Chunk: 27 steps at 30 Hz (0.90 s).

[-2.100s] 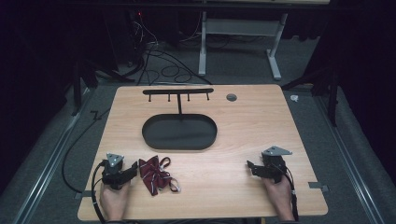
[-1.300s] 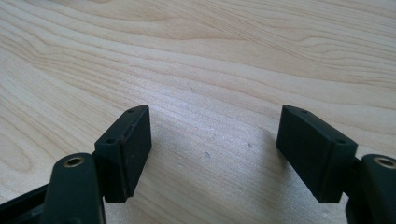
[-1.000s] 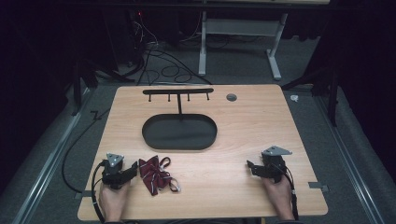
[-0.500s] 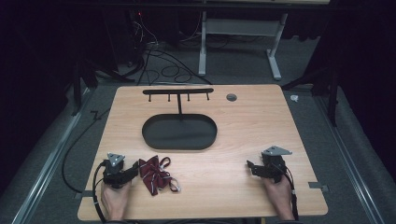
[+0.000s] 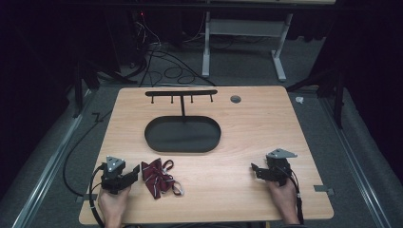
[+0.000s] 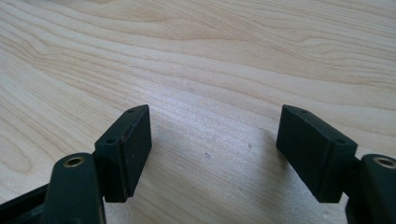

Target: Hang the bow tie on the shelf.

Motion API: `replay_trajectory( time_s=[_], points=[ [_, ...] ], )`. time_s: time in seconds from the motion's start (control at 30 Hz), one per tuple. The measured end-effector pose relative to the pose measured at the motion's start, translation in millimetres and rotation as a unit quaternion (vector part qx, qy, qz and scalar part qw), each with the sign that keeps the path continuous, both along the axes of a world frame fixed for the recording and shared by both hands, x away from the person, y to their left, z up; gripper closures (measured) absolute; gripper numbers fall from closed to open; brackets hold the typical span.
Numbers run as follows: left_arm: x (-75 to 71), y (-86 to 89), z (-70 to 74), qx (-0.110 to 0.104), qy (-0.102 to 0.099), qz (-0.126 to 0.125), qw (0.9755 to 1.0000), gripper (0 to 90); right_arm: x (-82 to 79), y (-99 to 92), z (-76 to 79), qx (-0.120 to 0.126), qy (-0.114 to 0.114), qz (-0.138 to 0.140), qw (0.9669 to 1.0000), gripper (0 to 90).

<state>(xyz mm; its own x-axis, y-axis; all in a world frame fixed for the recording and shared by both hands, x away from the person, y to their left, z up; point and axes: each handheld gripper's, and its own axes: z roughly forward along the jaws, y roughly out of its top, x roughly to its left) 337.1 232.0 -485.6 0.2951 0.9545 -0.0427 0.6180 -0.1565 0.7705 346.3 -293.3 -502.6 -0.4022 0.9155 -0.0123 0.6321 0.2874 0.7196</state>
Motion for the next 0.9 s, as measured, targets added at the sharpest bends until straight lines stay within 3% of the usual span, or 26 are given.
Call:
replay_trajectory(
  time_s=[0.27,0.37,0.5,0.7,0.9],
  points=[
    [-2.7,-6.1,14.9,-0.017,-0.010,-0.027,0.9994,46.2,0.1,-0.4,0.0,0.000,0.000,0.001,1.0000,27.9],
    [-0.9,-14.8,19.9,-0.010,-0.015,-0.044,0.9989,47.6,0.1,-0.4,0.0,0.000,0.000,0.001,1.0000,27.8],
    [3.5,-23.8,21.5,-0.004,-0.009,-0.058,0.9983,48.3,0.0,-0.4,0.1,0.001,0.001,0.001,1.0000,27.8],
    [9.6,-38.1,24.4,-0.020,-0.001,-0.081,0.9965,50.9,-0.1,-0.4,0.1,0.001,0.001,0.001,1.0000,27.8],
    [18.0,-55.7,23.4,-0.007,0.015,-0.108,0.9940,55.7,-0.2,-0.4,0.1,0.001,0.001,0.001,1.0000,27.8]
  ],
)
